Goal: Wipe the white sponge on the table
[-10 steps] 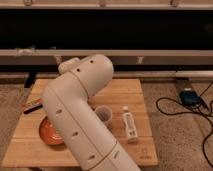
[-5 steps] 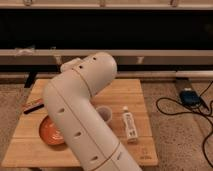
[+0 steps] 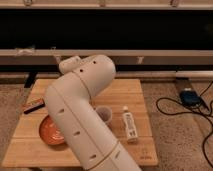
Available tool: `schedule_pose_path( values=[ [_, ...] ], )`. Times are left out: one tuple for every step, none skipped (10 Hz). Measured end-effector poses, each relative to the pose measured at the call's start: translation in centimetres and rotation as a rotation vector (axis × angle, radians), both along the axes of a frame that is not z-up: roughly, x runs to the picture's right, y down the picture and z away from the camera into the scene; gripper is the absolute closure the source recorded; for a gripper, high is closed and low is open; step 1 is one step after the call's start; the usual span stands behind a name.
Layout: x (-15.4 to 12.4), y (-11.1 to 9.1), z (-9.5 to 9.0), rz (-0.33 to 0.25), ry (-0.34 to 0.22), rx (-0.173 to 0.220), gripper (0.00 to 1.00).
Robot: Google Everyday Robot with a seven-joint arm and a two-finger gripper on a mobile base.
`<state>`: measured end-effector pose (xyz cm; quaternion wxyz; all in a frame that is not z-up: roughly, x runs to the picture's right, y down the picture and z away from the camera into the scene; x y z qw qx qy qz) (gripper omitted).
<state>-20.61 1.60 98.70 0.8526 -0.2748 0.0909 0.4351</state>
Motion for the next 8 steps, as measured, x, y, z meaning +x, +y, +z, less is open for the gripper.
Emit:
schedule_pose_path(
  values=[
    [-0.7,-0.5,0.4,-0.001,-0.010,0.008,1.00],
    [-1.2,-1.0,0.8,0.000,-0.018,0.019,1.00],
    [-1.6,-1.7,1.1,0.001,-0.031,0.034,1.00],
    [-2.2,-2.3,1.2,-0.004,-0.048,0.052,1.00],
    [-2.8,-2.5,1.2,-0.011,-0.060,0.061,1.00],
    [-3.5,-2.8,1.1,-0.024,-0.077,0.073,1.00],
    [-4.4,-3.0,1.0,-0.039,-0.096,0.085,1.00],
    [-5.2,-3.2,0.9,-0.053,-0.113,0.094,1.00]
  ],
)
